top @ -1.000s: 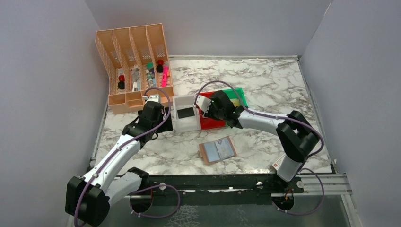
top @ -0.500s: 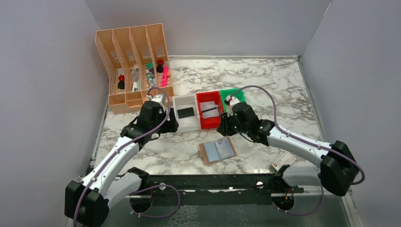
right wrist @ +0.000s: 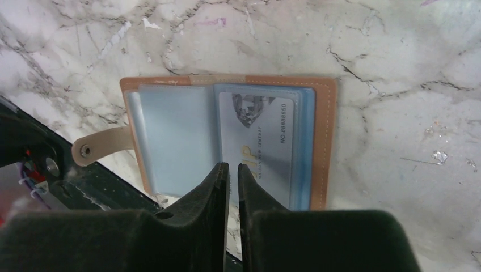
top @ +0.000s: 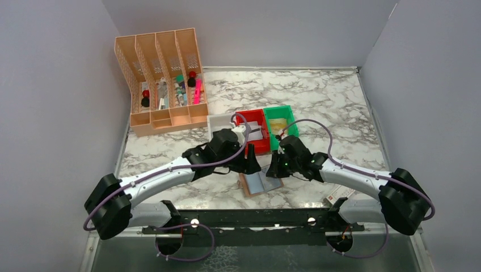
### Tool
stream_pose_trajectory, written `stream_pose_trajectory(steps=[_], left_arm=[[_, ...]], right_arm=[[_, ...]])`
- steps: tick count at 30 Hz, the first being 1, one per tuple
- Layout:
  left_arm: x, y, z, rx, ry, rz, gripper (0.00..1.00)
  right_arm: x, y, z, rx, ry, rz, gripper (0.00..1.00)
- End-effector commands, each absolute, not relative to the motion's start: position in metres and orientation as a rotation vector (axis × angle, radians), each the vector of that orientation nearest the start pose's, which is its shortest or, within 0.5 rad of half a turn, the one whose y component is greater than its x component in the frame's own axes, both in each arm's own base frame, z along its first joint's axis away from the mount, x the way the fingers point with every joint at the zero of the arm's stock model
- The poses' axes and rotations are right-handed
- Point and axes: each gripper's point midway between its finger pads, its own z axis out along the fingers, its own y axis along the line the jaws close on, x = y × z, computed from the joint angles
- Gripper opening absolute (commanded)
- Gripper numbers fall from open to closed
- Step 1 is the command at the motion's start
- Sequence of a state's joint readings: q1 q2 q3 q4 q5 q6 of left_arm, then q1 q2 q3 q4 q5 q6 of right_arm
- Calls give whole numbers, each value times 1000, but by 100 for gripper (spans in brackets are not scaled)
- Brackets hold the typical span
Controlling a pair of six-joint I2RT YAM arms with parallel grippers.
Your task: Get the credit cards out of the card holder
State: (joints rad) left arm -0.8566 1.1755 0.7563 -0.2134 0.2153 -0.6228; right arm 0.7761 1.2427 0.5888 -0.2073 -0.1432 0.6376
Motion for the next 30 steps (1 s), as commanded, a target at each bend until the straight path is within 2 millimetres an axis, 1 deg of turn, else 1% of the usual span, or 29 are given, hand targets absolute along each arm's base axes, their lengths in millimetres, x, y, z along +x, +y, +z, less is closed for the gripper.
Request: stream_pose_trajectory(steps=[1,4,8,13,14,16,18,22,25,30], left_arm=[[173,-335,145,349,2332,-1118,60],[169,-346,129,329,2371,-1121,55],[165,-358,108,283,2431,-1120,47],[160,-362,77,268,2516,-1072,45],[158,-361,70,268,2534,-1060,43],[155,-358,58,269,2566,-1025,38],[152,-351,45,264,2604,-962,35],[147,-329,24,225,2660,-836,34],[145,-322,18,208,2673,-808,34],[146,-321,15,205,2675,-789,34]], right_arm=[[179,236,41,-152,2610,701,13],[182,226,36,-79,2601,639,9],[185,221,38,-33,2566,633,9],[185,222,37,-32,2563,646,9],[184,221,35,-32,2569,641,9],[184,221,33,-32,2575,637,9],[184,221,32,-35,2579,635,9],[184,222,33,-54,2584,634,9],[185,225,36,-66,2576,652,9],[186,229,42,-78,2566,677,11]])
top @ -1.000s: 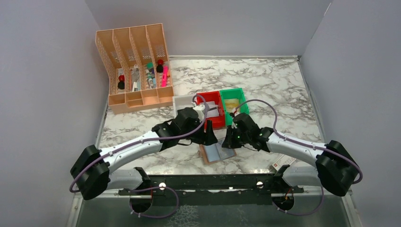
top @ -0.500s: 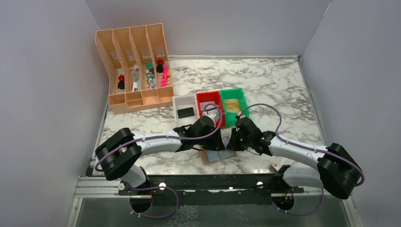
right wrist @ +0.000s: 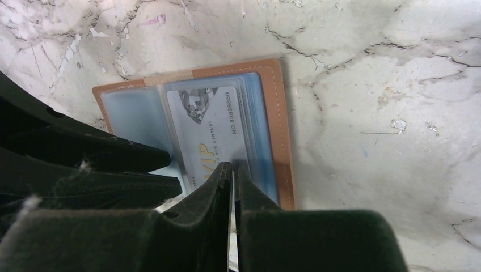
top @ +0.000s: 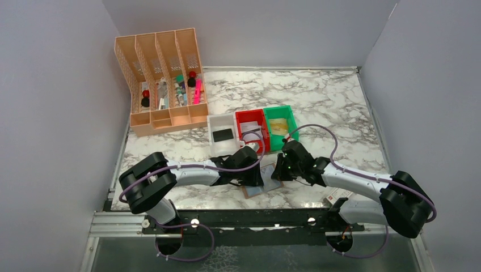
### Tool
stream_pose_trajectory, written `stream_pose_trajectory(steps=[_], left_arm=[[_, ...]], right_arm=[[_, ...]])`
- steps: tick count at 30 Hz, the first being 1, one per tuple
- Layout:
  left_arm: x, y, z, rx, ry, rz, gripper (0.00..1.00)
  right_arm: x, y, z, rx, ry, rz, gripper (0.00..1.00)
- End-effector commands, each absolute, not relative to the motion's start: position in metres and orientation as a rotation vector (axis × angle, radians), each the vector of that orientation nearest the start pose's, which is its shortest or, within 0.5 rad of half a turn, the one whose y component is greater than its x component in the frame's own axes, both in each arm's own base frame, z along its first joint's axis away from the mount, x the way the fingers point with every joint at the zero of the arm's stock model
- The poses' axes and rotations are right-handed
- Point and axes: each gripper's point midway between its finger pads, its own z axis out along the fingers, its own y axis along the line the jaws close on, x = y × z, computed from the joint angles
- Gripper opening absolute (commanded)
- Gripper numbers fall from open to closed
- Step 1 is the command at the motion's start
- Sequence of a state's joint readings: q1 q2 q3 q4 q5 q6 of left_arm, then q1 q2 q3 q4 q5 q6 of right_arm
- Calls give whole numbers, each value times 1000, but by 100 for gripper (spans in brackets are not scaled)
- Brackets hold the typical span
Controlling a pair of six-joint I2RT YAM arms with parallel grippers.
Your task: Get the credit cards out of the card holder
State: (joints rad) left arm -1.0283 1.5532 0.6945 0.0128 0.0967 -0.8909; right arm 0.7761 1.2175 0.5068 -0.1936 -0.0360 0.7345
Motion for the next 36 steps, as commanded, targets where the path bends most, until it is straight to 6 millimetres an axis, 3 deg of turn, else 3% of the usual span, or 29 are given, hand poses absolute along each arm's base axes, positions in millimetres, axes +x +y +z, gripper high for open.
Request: stream_pose_trajectory(steps=[1,11,19,28,36], left_arm=[[147,-321,16,203,2670,-788,34],[151,-318,28,203,2595,-827,34],[153,-316,27,171,2587,-821,34],[154,-315,27,149,2588,-811,39],[155,-318,28,173,2585,-812,39]], right_arm=[[187,229,43,-78,2565,672,12],[197,225,53,-80,2539,611,15],[195,228,52,-132,2541,644,29],[189,242,49,-178,2564,767,30],[194,230,38,-166,2608,658,30]])
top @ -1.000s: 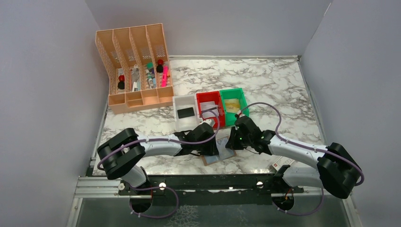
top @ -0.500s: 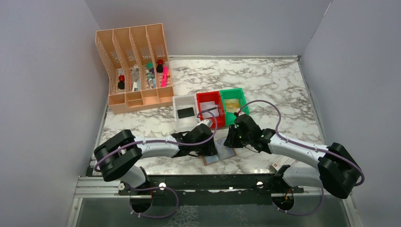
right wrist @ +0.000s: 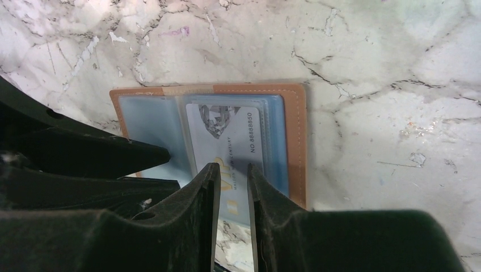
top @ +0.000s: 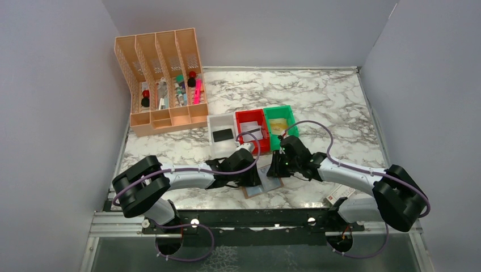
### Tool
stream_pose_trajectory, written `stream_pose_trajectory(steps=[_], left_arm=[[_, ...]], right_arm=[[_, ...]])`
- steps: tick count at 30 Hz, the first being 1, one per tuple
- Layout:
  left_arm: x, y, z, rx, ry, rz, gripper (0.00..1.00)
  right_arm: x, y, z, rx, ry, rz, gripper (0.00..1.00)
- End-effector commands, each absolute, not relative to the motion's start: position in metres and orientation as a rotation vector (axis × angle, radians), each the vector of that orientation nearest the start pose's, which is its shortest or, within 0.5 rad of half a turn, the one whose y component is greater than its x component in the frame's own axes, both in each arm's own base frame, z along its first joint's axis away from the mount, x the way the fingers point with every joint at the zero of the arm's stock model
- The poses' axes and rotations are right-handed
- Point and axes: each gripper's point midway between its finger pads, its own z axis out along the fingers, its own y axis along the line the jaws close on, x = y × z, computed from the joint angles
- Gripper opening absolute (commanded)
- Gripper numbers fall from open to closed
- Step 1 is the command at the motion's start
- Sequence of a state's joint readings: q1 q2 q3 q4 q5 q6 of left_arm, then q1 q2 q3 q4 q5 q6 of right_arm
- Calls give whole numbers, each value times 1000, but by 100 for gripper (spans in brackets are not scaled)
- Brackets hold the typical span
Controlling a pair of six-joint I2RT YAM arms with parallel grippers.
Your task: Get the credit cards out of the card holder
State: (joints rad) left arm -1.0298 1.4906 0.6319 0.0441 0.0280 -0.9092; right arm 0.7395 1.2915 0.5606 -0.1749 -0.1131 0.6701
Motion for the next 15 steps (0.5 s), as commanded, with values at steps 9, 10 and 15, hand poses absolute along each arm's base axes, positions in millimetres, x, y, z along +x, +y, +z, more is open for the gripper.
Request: stream_pose_trajectory(steps=[9,10,15], left_arm=[[159,-321,33,190,2573,-805,39],[159,-321,33,190,2572,-803,39],[161,-324,35,197,2570,-803,39]], right_arm=[[216,218,66,-215,2513,538,36],[215,218,64,-220,2517,539,37],[206,221,42,-213,2577,588,36]])
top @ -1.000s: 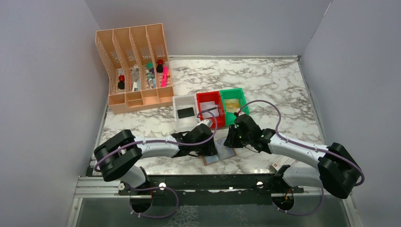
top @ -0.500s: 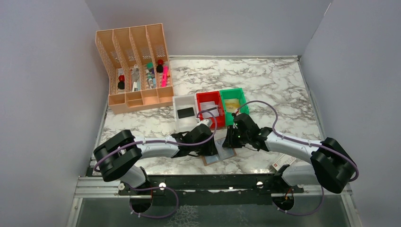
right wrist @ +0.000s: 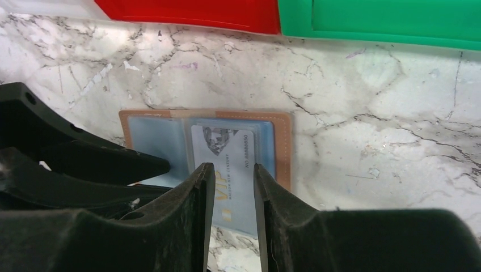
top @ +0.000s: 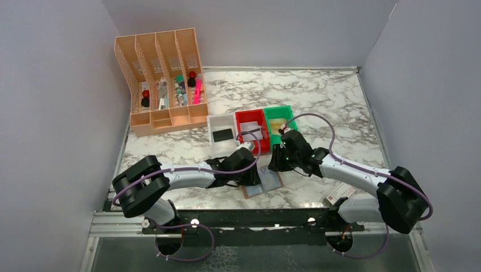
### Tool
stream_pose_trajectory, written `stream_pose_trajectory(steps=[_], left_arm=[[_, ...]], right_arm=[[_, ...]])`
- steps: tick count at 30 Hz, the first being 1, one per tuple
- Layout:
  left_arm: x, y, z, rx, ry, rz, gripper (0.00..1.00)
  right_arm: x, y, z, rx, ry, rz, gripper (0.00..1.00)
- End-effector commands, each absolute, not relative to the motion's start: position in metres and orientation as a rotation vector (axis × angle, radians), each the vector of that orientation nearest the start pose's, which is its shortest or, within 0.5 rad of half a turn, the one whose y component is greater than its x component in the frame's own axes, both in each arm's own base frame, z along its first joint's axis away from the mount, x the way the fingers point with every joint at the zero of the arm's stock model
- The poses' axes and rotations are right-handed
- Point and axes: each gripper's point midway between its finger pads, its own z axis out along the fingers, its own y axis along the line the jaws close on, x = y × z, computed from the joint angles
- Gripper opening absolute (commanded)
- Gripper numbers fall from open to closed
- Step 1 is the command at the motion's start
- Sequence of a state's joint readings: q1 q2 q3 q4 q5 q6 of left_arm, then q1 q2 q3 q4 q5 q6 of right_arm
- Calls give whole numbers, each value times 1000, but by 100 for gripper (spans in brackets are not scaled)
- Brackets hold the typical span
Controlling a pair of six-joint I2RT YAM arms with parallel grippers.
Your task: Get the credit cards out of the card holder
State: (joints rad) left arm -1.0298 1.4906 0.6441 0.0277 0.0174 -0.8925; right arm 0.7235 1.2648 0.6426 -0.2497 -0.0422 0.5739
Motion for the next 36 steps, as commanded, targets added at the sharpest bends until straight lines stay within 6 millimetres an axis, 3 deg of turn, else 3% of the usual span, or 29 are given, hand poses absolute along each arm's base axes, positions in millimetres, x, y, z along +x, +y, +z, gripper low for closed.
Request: stream_pose_trajectory(steps=[1,12,20,24,29,36], left_arm=[[161,-325,35,198,2572,-805,39],[165,-337,44,214,2533,-866,42],[167,-343,41,217,2532,-873,43],[165,-338,36,191,2542,-868,43],[164,-335,34,182,2549,-854,43],[163,-336,30,193,2561,-852,43]], right_arm=[[204,223,38,-216,2589,608,36],[192,230,31,-211,2618,695,30],[202,220,50,-205,2569,613,35],[200,229,58,-237,2550,685,35],[188,243,49,-269,2589,806,34],[183,236,24,-234,2660,751,33]])
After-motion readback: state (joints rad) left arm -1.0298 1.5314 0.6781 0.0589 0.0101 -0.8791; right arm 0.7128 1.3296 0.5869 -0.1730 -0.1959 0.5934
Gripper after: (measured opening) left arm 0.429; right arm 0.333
